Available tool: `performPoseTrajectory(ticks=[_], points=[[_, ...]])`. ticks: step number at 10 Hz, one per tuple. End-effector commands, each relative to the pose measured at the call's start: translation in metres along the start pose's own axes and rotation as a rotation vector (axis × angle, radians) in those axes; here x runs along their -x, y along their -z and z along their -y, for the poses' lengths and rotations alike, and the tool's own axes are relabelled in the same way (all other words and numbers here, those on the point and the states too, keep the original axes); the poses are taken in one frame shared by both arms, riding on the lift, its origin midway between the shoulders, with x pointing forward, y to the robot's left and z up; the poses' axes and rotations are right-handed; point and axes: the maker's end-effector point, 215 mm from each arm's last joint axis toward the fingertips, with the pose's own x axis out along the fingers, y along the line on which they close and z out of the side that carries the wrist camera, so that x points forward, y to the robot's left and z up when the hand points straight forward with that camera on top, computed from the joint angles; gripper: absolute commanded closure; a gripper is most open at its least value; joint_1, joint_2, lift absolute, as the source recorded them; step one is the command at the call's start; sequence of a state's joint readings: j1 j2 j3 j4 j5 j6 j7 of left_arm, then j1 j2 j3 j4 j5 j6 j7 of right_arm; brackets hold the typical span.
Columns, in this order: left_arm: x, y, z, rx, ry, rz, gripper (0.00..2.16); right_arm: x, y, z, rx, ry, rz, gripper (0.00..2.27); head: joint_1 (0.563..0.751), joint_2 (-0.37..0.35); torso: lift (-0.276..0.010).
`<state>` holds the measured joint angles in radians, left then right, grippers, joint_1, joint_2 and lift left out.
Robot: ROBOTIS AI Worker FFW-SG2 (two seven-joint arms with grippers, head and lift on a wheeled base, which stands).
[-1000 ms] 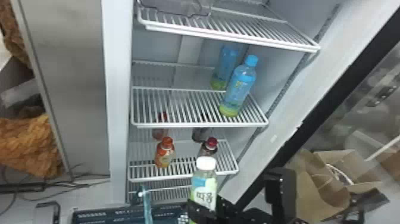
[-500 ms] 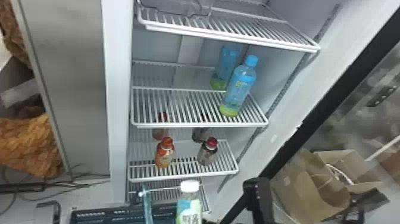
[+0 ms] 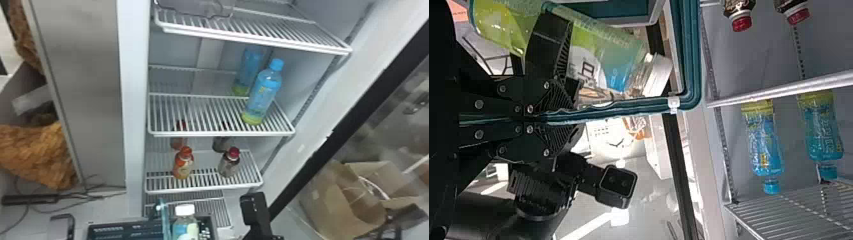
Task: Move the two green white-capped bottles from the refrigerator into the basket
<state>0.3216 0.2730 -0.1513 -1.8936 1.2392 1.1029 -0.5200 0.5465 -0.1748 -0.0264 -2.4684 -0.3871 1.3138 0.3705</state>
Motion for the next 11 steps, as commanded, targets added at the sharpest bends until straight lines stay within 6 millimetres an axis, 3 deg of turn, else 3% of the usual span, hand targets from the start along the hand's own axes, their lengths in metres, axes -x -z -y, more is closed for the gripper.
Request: performPoseTrajectory(ticks=[1,2,5,6,8,11], points=[[0.002,-0.001,-0.001,0.003,-0.002,0.006,1.17,-0.002,-0.001,-0.001,-0.001,-0.008,0.003,0.55,0.695,-0.308,-0.004],[0.002,-0.001,-0.001,0.002,-0.002,0.008,1.17,-0.001,-0.002,0.001,0.002,-0.001,0.007,0.43,0.695,-0.301,-0.004],[0.001,-0.001,-0.001,0.003,-0.001,0.007,1.17,0.020,-0.034,0.020,0.051,0.089,0.113,0.19,0.695,-0.310,-0.004],[0.001,-0.001,-0.001,0.003,-0.001,0.007,1.17,0.030,-0.043,0.029,0.062,0.129,0.151,0.16,0.695,-0.326,-0.004],[0.002,0.000,-0.001,0.005,-0.002,0.008,1.17,0.069,-0.081,0.047,0.132,0.264,0.281,0.16,0.695,-0.350,-0.004],[0.003,-0.001,-0.002,0.003,-0.005,0.009,1.17,0.099,-0.120,0.053,0.187,0.333,0.428,0.16,0.695,-0.350,-0.004]])
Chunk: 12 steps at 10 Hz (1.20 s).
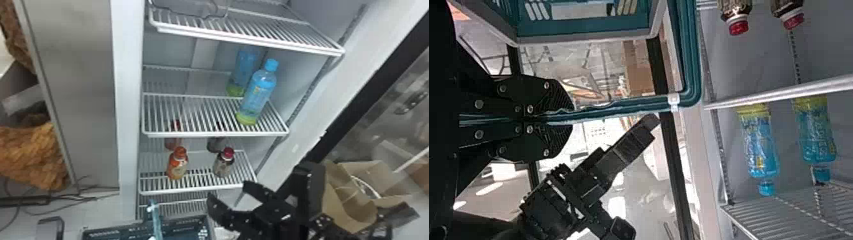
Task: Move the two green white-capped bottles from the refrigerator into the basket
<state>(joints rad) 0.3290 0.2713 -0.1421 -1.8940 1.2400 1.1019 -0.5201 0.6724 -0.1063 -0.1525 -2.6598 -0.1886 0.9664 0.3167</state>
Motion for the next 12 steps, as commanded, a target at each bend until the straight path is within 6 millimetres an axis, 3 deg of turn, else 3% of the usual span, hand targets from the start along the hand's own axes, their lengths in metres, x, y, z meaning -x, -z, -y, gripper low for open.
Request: performPoseTrajectory(ticks=[1,4,6,8,12], points=[[-0.001,0.000,0.000,-0.002,0.000,-0.003,1.17,0.008,-0.028,0.006,0.034,0.032,0.091,0.16,0.695,-0.350,-0.004],[-0.003,0.001,0.001,-0.005,0.004,-0.008,1.17,0.036,-0.092,0.007,0.091,0.100,0.352,0.16,0.695,-0.350,-0.004],[-0.003,0.001,0.001,-0.005,0.004,-0.008,1.17,0.051,-0.116,0.014,0.109,0.143,0.473,0.16,0.695,-0.350,-0.004],[-0.003,0.002,0.001,-0.004,0.003,-0.011,1.17,0.056,-0.123,0.024,0.114,0.181,0.541,0.16,0.695,-0.350,-0.004],[-0.004,0.002,0.001,-0.005,0.004,-0.010,1.17,0.056,-0.103,0.056,0.120,0.267,0.549,0.16,0.695,-0.350,-0.004]])
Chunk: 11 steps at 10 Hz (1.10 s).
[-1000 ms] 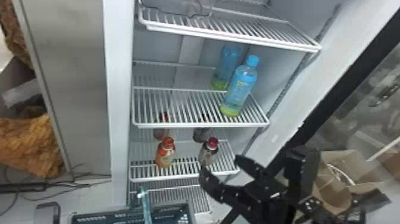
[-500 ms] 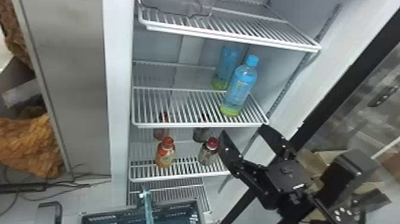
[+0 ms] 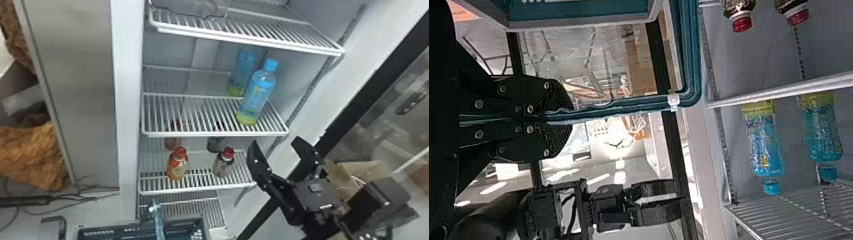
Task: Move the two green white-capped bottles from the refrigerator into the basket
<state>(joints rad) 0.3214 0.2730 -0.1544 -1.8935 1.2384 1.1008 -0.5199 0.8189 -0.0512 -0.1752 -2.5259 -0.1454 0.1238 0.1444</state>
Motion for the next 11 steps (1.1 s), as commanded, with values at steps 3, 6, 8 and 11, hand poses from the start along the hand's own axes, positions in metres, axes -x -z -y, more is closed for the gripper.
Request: performPoseTrajectory(ticks=[3,6,8,11], points=[[-0.001,0.000,0.001,0.000,0.003,0.001,1.17,0.003,0.027,0.012,-0.008,0.026,-0.011,0.16,0.695,-0.350,-0.004],[-0.001,-0.001,0.000,-0.001,0.002,0.003,1.17,0.002,0.028,0.012,-0.013,0.027,-0.008,0.16,0.695,-0.350,-0.004],[-0.001,0.000,0.000,0.001,0.003,0.003,1.17,0.002,0.027,0.012,-0.017,0.027,-0.008,0.16,0.695,-0.350,-0.004],[-0.001,0.000,0.001,0.002,0.006,0.004,1.17,0.001,0.026,0.012,-0.020,0.027,-0.004,0.16,0.695,-0.350,-0.004]])
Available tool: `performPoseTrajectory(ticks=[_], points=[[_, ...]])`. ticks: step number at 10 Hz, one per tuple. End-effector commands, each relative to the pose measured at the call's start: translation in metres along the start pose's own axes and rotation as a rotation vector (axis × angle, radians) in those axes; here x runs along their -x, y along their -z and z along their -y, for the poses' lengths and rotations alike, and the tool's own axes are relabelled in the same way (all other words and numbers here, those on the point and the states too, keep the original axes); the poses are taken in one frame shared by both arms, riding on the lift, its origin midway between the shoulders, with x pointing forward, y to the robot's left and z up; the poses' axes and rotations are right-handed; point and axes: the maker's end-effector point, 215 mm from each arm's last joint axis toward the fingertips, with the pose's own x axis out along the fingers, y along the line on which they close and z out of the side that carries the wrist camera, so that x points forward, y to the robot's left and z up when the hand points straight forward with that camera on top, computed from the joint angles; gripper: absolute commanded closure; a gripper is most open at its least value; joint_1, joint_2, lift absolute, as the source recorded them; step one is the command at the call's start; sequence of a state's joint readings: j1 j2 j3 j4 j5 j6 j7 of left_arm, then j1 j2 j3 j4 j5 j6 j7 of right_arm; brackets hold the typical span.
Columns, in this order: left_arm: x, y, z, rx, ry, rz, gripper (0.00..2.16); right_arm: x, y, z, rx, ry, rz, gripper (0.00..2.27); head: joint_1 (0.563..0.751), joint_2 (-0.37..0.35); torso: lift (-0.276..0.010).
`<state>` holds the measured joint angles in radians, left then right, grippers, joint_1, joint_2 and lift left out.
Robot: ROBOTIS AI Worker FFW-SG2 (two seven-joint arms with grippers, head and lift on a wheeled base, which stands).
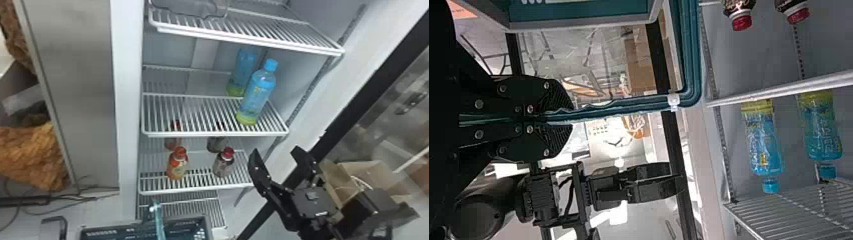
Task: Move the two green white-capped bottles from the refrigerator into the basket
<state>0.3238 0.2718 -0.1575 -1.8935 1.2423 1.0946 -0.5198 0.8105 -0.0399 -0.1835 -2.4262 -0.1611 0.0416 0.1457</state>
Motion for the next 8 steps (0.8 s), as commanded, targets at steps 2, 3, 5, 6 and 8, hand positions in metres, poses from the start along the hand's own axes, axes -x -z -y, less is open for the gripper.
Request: performPoseTrajectory(ticks=[2,3,5,6,8], points=[[-0.0001,0.0000,0.0001,0.000,0.000,0.000,1.17,-0.0003,-0.0002,-0.0009,-0.004,-0.001,0.001,0.16,0.695,-0.350,-0.004],[-0.0001,0.0000,0.0001,0.000,0.000,0.000,1.17,-0.0002,-0.0003,0.0000,-0.004,0.000,0.001,0.16,0.695,-0.350,-0.004],[0.0005,-0.0007,-0.0001,-0.001,0.000,0.002,1.17,-0.0003,-0.0010,-0.0010,-0.004,-0.003,0.004,0.16,0.695,-0.350,-0.004],[0.0005,-0.0007,-0.0001,-0.001,0.000,0.002,1.17,-0.0003,-0.0009,-0.0009,-0.004,-0.001,0.003,0.16,0.695,-0.350,-0.004],[0.0007,0.0003,-0.0005,0.002,-0.001,0.002,1.17,-0.0003,-0.0017,-0.0009,-0.005,-0.002,0.006,0.17,0.695,-0.350,-0.004]])
